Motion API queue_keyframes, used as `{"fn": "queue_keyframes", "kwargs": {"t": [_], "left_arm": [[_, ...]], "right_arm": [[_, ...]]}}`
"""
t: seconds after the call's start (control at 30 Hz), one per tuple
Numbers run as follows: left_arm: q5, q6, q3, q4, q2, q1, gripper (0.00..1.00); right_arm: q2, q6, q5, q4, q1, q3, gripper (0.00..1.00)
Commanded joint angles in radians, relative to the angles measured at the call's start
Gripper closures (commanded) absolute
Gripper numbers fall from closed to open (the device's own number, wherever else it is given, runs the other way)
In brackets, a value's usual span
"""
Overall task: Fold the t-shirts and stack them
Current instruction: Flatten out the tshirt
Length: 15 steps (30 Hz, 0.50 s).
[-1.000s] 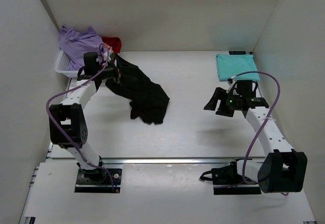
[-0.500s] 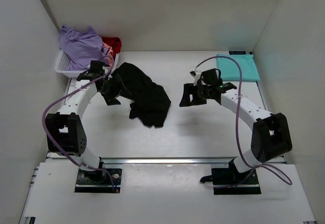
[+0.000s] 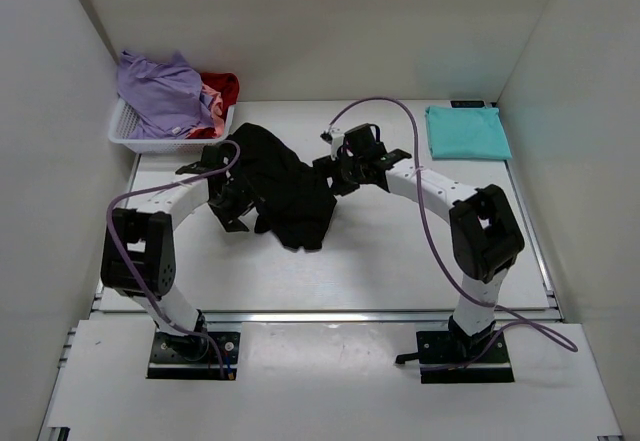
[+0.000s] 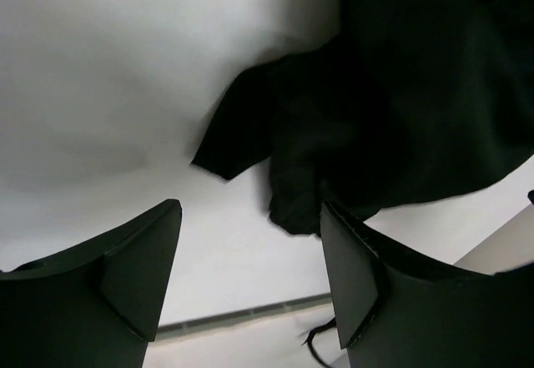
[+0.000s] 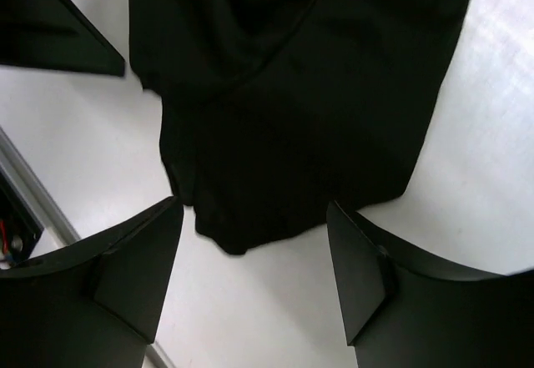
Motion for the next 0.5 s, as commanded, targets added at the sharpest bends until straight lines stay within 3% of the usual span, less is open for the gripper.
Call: {"fn": "queue_keyframes", "kwargs": {"t": [0.0,0.13,0.23,0.27,0.33,0.37,0.43,0.47], "left_arm": [[-0.02,-0.056,0.069,0.123,0.056,-0.022,0.21],[-0.005,-0.084,0.121,0.161,0.121,-0.031,0.22],[0.014,-0.093,0.127,0.186,0.173,-0.034,0.28],[0.02,-0.096,0.126,0.189,0.173,-0.033,0.4],[0.023,-0.095,0.109,0.201,0.163,-0.037,0.49],[0.029,-0.096,0.094,0.207,0.164,-0.042,0.59],[0.063,-0.108,0.048,0.244,0.15,-0.033,0.76],[0.084,-0.118,0.029,0.273,0.138,-0.028,0.96]], "right_arm": [[0.07,0.001,0.002,0.053,-0.013,0.091,0.33],[0.152,0.017,-0.015,0.073,0.007,0.167,0.33],[0.198,0.033,-0.02,0.082,0.023,0.202,0.35],[0.208,0.039,-0.02,0.081,0.036,0.214,0.35],[0.239,0.046,-0.034,0.088,0.043,0.231,0.36],[0.262,0.055,-0.041,0.096,0.048,0.237,0.37],[0.29,0.085,-0.082,0.12,0.05,0.254,0.52],[0.307,0.09,-0.096,0.14,0.053,0.268,0.65]]}}
